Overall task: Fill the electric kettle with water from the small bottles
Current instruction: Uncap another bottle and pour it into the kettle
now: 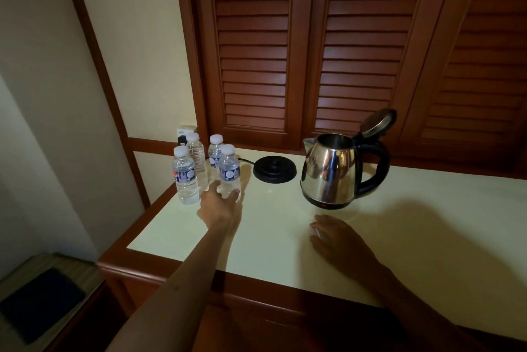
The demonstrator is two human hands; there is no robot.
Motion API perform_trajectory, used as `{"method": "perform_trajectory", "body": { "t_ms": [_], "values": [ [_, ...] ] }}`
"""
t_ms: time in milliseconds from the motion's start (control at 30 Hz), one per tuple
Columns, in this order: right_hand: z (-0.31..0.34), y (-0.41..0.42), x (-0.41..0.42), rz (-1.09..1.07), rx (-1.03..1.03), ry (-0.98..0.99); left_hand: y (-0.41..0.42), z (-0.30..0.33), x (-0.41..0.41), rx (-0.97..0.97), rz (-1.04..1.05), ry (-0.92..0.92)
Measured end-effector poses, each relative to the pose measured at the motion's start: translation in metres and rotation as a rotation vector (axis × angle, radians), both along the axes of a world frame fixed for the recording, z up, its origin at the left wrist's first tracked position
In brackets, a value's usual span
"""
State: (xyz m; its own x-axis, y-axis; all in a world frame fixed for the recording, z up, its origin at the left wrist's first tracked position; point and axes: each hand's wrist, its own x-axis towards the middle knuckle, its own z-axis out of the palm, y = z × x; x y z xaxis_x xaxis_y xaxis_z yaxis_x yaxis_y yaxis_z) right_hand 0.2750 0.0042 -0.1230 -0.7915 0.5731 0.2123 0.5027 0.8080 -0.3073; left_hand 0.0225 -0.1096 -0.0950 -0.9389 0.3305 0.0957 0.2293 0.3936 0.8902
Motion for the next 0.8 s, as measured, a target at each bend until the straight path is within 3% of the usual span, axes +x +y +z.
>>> {"method": "perform_trajectory", "body": {
  "t_ms": [267, 500, 667, 800],
  "values": [
    [0.0, 0.0, 0.0, 0.016, -0.006, 0.05, -0.002, -0.004, 0.006, 0.098, -0.247, -0.022],
    [0.028, 0.001, -0.009, 0.034, -0.231, 0.12, -0.009, -0.011, 0.024, 0.116, -0.537, -0.019],
    [0.085, -0.014, -0.041, 0.032, -0.095, 0.321, -0.009, -0.01, 0.052, 0.088, -0.659, 0.02],
    [0.125, -0.022, -0.051, 0.051, 0.005, 0.272, -0.003, -0.011, 0.071, 0.151, -0.693, -0.116]
  ]
}}
